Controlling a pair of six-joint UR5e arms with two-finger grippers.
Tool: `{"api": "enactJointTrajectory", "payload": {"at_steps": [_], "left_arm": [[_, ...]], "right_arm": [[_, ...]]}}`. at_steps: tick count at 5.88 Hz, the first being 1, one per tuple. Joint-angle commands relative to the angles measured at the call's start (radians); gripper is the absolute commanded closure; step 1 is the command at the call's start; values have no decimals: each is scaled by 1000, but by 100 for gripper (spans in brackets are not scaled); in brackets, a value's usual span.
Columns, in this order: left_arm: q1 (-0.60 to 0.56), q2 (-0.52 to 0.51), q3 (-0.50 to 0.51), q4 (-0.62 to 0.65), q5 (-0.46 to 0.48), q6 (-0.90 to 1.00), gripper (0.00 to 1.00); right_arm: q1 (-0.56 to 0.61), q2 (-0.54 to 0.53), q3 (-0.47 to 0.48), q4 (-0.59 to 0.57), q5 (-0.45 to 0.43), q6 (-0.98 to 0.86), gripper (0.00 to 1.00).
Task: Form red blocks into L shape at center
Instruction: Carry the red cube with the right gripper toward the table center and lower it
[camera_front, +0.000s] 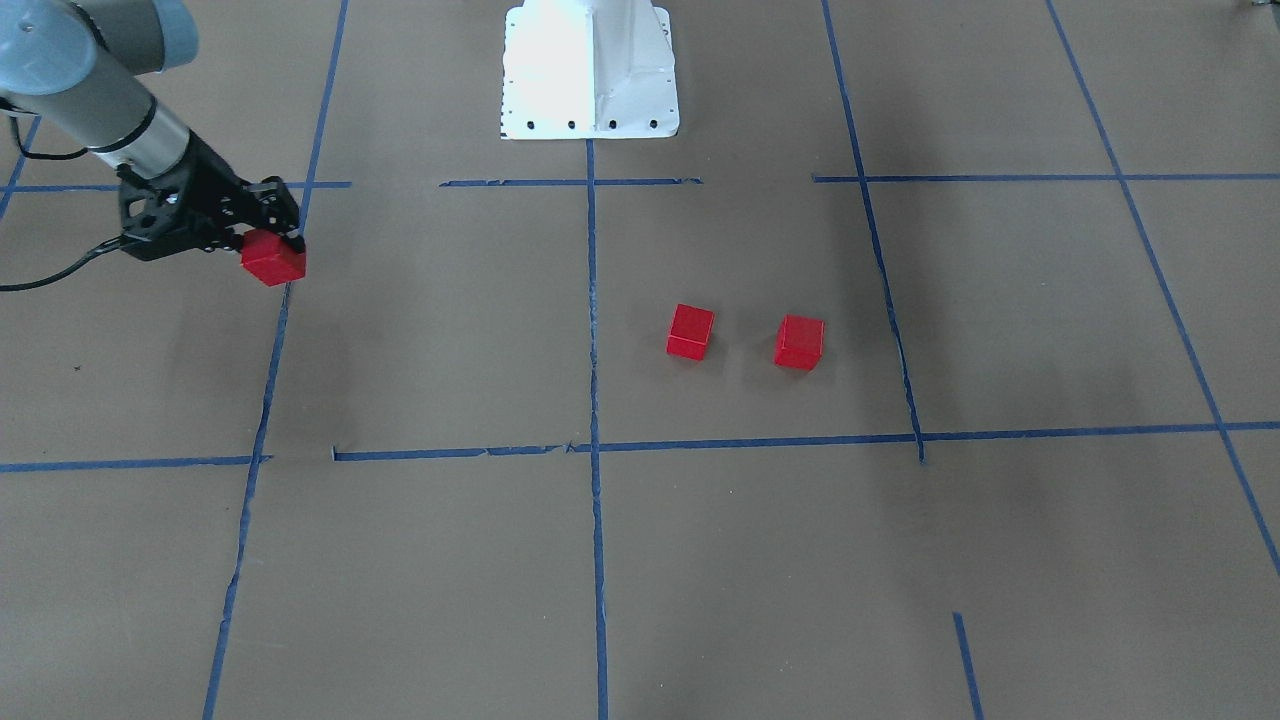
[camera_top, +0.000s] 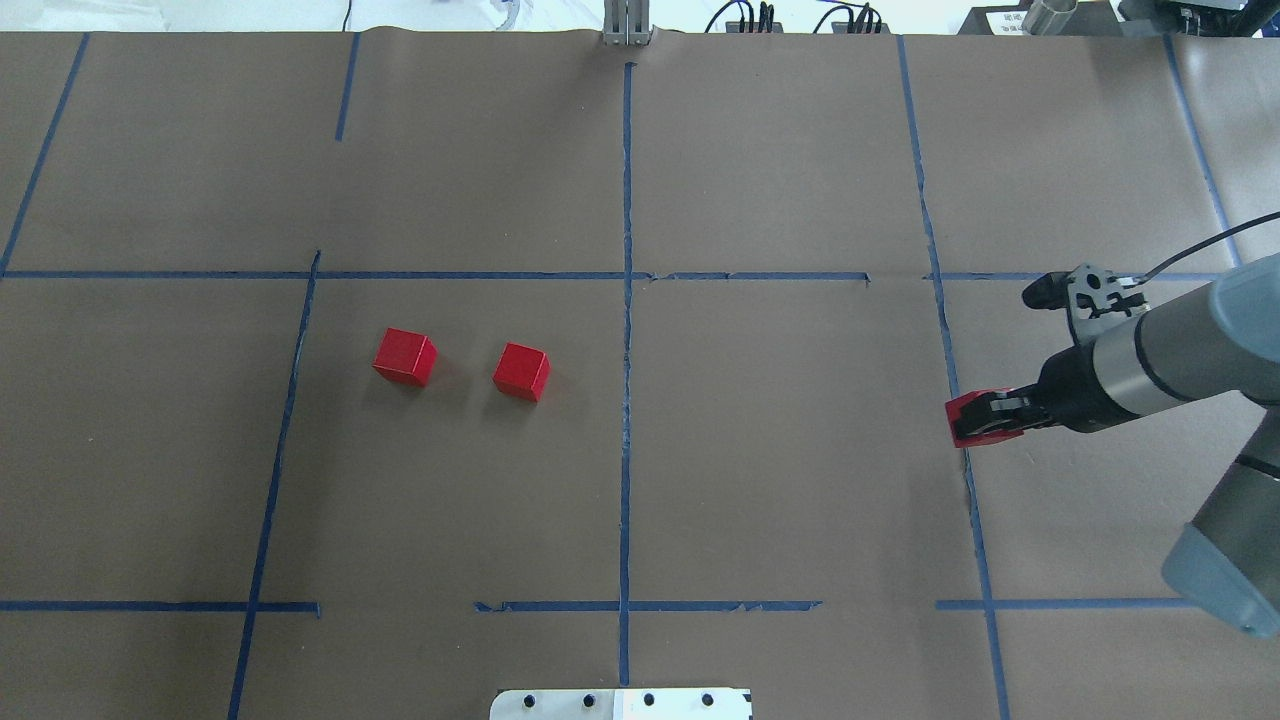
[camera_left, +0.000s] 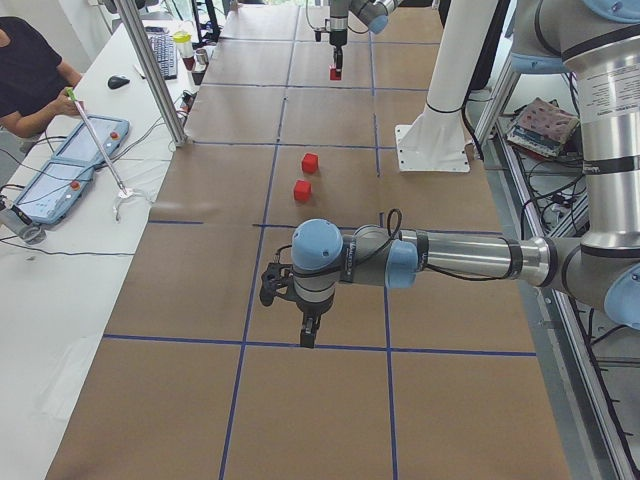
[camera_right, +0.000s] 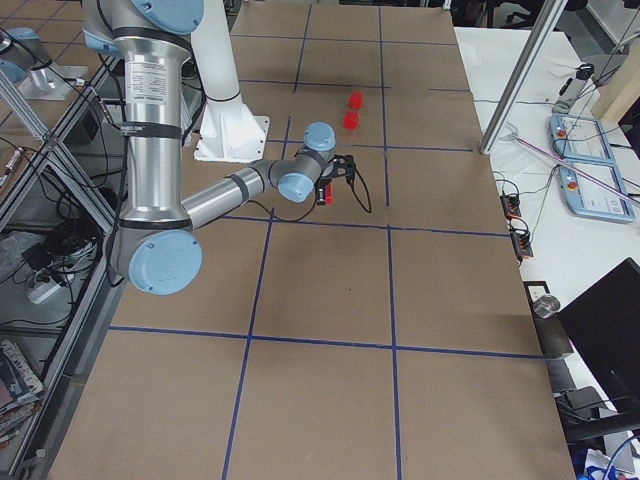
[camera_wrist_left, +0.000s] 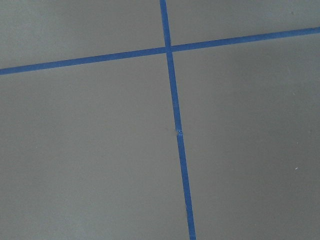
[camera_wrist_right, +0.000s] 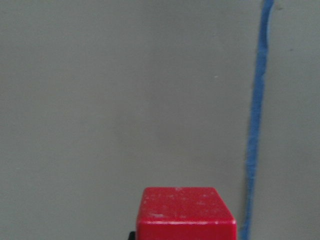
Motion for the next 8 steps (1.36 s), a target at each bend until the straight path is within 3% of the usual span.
{"api": "enactJointTrajectory", "payload": {"at_steps": [1,2,4,6,8], "left_arm": [[0,0,3,-28,0,-4,0],[0,0,6,-30,0,-5,0],[0,0,9,-30,0,-7,0],[0,1,12,-30,-27,-7,0],[0,1,9,-30,-38,-8,0]], "right_arm": [[-193,296,3,-274,-152,219,100],[-251,405,-25,-402,-232,240,100],[-273,568,-187,-402,-264,337,100],[-276,665,-317,-402,-281,346,100],[-276,690,-359,-405,-281,334,99]]}}
